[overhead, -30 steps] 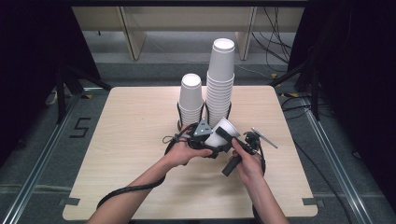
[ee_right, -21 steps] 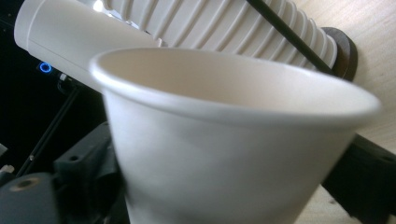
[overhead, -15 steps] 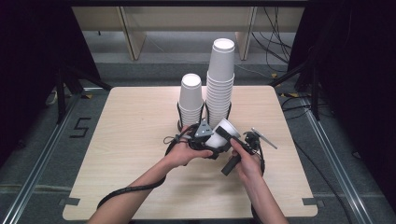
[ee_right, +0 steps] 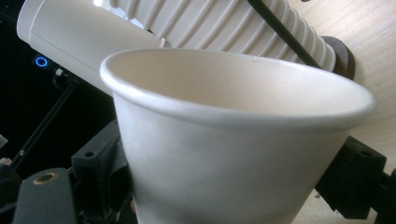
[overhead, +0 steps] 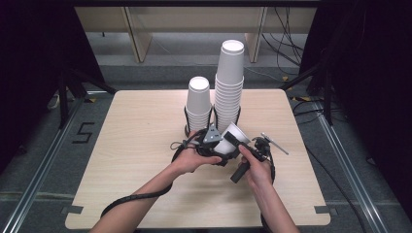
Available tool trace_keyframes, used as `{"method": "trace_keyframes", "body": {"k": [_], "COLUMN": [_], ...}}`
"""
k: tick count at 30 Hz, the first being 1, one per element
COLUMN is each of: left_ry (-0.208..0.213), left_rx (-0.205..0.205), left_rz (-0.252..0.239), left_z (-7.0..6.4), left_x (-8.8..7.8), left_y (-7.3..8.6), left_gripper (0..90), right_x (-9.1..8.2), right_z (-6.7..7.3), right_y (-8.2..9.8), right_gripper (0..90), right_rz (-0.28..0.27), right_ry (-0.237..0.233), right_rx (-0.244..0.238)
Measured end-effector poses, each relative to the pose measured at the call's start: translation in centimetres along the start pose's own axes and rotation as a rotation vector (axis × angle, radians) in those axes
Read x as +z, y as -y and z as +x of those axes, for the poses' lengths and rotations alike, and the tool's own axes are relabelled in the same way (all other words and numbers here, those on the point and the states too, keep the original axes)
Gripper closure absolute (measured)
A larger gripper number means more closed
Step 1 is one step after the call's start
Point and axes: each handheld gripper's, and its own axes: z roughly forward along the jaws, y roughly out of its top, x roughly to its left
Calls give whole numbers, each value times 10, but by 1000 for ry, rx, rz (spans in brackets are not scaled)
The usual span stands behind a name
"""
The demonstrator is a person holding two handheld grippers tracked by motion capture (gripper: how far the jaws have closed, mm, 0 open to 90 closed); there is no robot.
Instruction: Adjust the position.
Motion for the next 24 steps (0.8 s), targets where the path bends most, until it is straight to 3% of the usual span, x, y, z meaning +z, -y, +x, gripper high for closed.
{"method": "trace_keyframes", "body": {"k": [2,3,6,8,9,10,11,13,14,16,17,18,21,22,24], "left_ry": [9,12,12,17,10,10,11,12,6,5,1,1,-8,-5,-11], "left_rx": [6,-1,5,15,18,20,12,9,10,3,-6,1,6,-3,-13], "left_rz": [-3,-9,-3,11,10,10,11,7,6,-6,7,-4,-19,-14,-21], "left_z": [1,1,1,2,1,2,2,3,3,3,3,4,5,5,7], "left_x": [-1,-2,-5,-8,-9,-10,-12,-16,-18,-23,-27,-30,-38,-41,-47], "left_y": [0,-1,-1,0,1,3,3,6,7,10,11,13,18,19,21], "left_gripper": [180,185,143,139,133,129,126,123,123,122,121,121,121,121,121], "right_x": [-1,-2,-4,-6,-6,-7,-7,-8,-9,-10,-12,-11,-13,-14,-15], "right_z": [2,1,1,1,2,0,1,-1,1,-1,1,-2,-4,-3,-3], "right_y": [0,-1,-3,-5,-6,-7,-7,-9,-9,-10,-10,-11,-12,-12,-13], "right_gripper": [174,176,176,177,176,177,176,176,177,176,176,176,176,176,176], "right_rz": [3,-9,-23,-27,-35,-40,-48,-53,-41,-57,-48,-68,-88,-89,-84], "right_ry": [-5,3,6,25,25,27,28,40,42,49,51,53,57,50,60], "right_rx": [15,-12,-8,-53,-39,-73,-62,-92,-68,-111,-92,-145,-198,-179,-207]}}
